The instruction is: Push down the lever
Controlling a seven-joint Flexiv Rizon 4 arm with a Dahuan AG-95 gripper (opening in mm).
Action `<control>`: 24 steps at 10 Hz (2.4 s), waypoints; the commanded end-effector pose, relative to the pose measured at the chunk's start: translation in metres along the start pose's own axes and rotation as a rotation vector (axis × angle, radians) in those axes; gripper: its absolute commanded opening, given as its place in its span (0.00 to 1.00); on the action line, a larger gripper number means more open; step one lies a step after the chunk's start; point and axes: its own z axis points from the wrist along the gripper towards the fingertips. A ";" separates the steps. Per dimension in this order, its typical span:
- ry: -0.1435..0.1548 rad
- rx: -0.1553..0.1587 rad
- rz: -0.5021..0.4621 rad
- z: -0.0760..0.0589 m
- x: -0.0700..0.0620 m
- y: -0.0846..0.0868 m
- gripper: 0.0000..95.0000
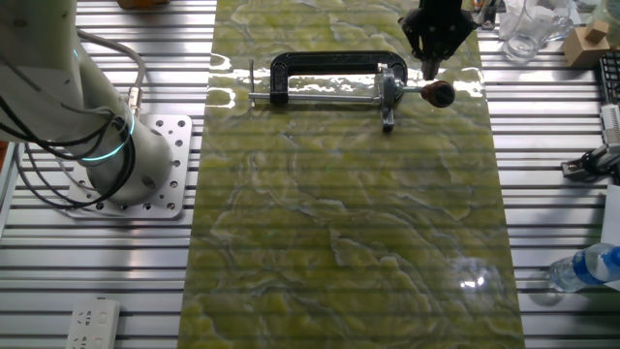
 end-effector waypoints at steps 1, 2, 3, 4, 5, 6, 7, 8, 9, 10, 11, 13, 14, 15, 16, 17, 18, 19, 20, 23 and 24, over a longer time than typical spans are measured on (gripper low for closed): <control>-0.002 0.008 -0.002 0.003 0.000 0.002 0.00; -0.002 0.012 -0.004 0.005 0.000 0.003 0.00; -0.001 0.015 -0.005 0.006 -0.001 0.003 0.00; -0.002 0.018 -0.005 0.009 -0.001 0.002 0.00; -0.003 0.022 -0.004 0.011 -0.002 0.002 0.00; -0.005 0.026 -0.006 0.013 -0.003 0.002 0.00; -0.007 0.034 -0.007 0.017 -0.003 0.002 0.00; -0.013 0.037 -0.004 0.019 -0.003 0.003 0.00; -0.013 0.039 -0.005 0.019 -0.003 0.003 0.00; -0.010 0.046 -0.005 0.019 -0.004 0.003 0.00; -0.007 0.050 -0.006 0.021 -0.004 0.003 0.00; -0.006 0.058 -0.007 0.024 -0.005 0.002 0.00; -0.006 0.060 -0.006 0.025 -0.005 0.002 0.00; -0.006 0.066 -0.007 0.026 -0.006 0.002 0.00; -0.007 0.071 -0.007 0.029 -0.007 0.002 0.00; -0.007 0.078 -0.006 0.032 -0.008 0.002 0.00; -0.008 0.080 -0.005 0.033 -0.008 0.002 0.00; -0.009 0.080 0.000 0.034 -0.008 0.002 0.00; -0.011 0.081 0.000 0.035 -0.009 0.002 0.00; -0.023 0.087 0.012 0.041 -0.011 0.002 0.00; -0.029 0.090 0.014 0.044 -0.012 0.003 0.00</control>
